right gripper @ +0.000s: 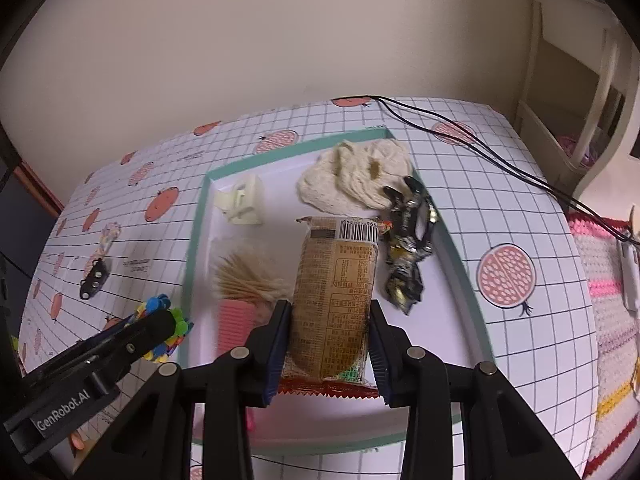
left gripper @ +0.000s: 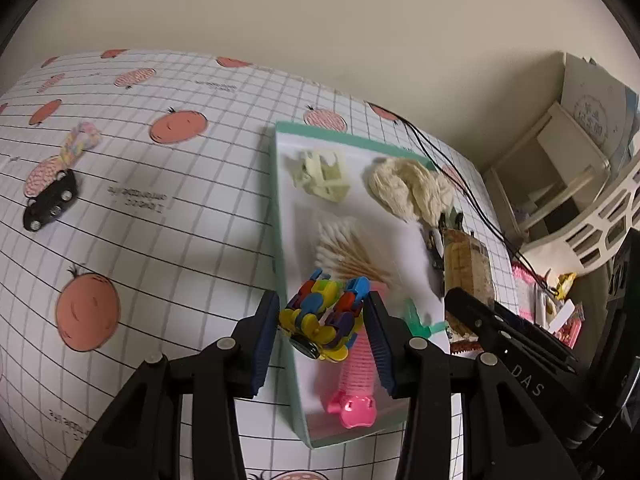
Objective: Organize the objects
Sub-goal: 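Carry snack bar and block toy with both grippers into the tray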
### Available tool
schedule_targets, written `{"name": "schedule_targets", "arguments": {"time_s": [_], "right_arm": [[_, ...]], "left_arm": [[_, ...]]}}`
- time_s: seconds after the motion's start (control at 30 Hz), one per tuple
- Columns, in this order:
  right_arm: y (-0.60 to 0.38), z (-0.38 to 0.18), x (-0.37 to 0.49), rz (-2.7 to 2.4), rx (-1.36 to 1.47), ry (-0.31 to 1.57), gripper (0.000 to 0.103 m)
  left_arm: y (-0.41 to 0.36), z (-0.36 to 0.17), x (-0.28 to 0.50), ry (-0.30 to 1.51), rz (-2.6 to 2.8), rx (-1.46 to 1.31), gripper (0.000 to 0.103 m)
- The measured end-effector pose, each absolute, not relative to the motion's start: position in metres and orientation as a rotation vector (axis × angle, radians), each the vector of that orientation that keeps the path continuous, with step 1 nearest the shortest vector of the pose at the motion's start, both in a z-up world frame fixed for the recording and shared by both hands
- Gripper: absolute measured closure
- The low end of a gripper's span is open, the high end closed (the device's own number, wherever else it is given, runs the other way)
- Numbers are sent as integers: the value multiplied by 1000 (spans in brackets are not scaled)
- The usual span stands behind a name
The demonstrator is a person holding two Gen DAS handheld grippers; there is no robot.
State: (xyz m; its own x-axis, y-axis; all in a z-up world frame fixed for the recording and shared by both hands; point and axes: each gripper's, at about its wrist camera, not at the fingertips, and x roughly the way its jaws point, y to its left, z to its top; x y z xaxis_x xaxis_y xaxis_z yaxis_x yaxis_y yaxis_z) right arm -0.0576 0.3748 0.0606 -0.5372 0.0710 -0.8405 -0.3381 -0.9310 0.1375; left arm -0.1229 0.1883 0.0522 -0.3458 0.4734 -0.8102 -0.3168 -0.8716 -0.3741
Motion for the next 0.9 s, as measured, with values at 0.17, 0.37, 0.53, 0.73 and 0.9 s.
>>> {"name": "schedule_targets", "arguments": {"time_s": [0.17, 0.37, 0.53, 0.73, 0.9], "right_arm": [[383, 54, -57, 2486, -1382, 417, 64], [386, 44, -58, 2461, -1415, 419, 64], [384, 41, -59, 2459, -1439, 402, 64], [382, 36, -61, 2450, -1467, 387, 64], [379, 33, -62, 2448, -1482, 371, 63]], "left_arm": [[195, 41, -123, -235, 2189, -1463, 58], [203, 35, -122, -235, 2163, -1479, 58], [209, 30, -123, -208, 2152, -1497, 58], [210, 26, -124, -201, 2147, -1517, 58], [209, 24, -125, -204, 2142, -1524, 58]]}}
